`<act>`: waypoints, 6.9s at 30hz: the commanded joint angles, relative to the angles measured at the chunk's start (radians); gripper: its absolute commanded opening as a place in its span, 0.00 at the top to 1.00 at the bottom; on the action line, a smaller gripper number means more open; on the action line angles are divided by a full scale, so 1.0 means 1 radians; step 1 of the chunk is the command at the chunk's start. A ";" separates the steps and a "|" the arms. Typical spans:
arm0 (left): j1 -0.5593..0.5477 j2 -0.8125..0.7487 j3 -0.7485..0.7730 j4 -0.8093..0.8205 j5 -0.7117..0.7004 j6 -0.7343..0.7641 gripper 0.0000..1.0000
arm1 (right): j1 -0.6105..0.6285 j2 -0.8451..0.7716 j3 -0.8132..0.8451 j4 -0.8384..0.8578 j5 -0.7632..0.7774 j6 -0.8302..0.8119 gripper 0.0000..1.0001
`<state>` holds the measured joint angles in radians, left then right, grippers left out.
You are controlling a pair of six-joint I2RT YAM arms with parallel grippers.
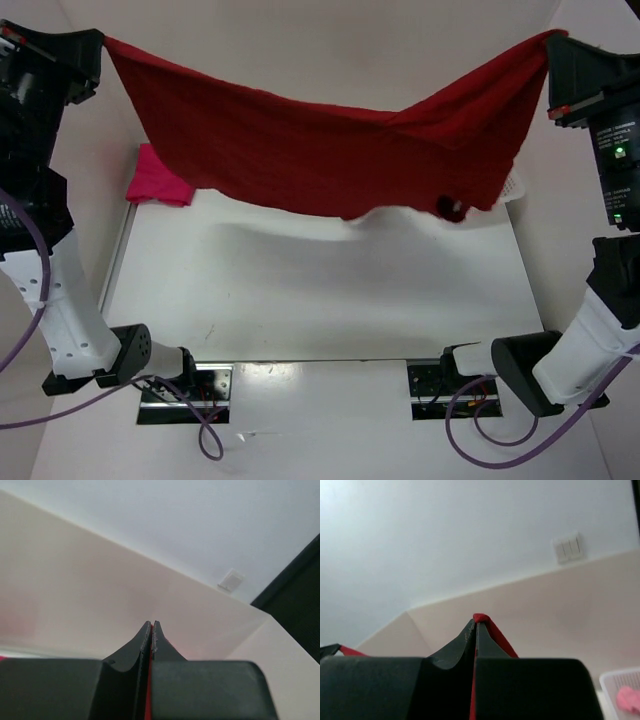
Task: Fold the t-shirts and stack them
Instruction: Flatten out the tshirt, then grap the side of the flattened tshirt closest away from the robot with both arms, then fold the flattened tshirt in 1/3 of the way
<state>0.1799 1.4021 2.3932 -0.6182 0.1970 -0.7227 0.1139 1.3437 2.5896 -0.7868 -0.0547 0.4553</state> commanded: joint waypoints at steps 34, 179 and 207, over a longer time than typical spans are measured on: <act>-0.042 0.629 -0.283 0.216 -0.327 0.146 1.00 | 0.052 1.138 0.308 0.280 -0.074 0.022 0.94; 0.240 -0.017 -1.298 -0.004 0.039 0.062 1.00 | 0.054 -0.318 -1.626 0.074 -0.105 0.338 1.00; 0.115 0.428 -1.030 0.193 -0.076 -0.017 1.00 | -0.088 0.528 -1.039 0.343 -0.077 0.194 1.00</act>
<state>0.2962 1.8088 1.3209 -0.4477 0.1482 -0.7177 0.0345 1.8328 1.4616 -0.4870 -0.1539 0.6758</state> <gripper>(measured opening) 0.009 0.004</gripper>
